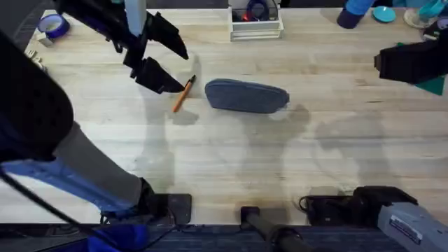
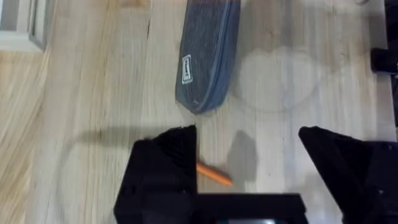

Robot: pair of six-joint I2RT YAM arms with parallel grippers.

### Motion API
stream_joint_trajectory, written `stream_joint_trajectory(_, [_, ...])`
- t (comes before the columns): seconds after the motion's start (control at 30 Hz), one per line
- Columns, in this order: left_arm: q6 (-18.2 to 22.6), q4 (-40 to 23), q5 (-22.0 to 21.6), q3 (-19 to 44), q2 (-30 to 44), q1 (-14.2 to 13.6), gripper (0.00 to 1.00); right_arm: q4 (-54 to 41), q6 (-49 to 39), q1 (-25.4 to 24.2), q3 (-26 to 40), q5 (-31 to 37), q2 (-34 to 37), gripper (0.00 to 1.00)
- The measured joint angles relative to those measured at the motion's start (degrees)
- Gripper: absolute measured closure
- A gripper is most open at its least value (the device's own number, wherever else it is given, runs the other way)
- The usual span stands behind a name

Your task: Unzip the bag, pick up the pens from the table one at a time and place them inside, then zip the bag closed.

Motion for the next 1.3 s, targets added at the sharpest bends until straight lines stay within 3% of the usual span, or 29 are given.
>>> stream_joint_trajectory(0.2, [2.42,0.19,2.31,0.0,3.72,-0.91,0.004,0.0,0.0,0.0,0.0,0.0,0.0,0.005])
stream_joint_trajectory(0.37, [2.94,2.33,3.3,0.0,7.06,-4.1,0.004,0.0,0.0,0.0,0.0,0.0,0.0,0.006])
stream_joint_trajectory(0.57, [0.7,7.22,3.86,0.0,11.41,-7.8,0.004,-0.17,0.0,0.0,0.0,0.0,0.0,0.005])
stream_joint_trajectory(0.83, [-0.34,8.75,4.91,-0.05,15.54,-9.15,0.004,-0.24,0.0,0.0,0.0,0.0,0.0,0.005])
stream_joint_trajectory(1.3, [-0.7,8.78,5.02,-0.07,15.75,-10.23,0.006,-0.24,0.0,0.0,0.0,0.0,0.0,0.005])
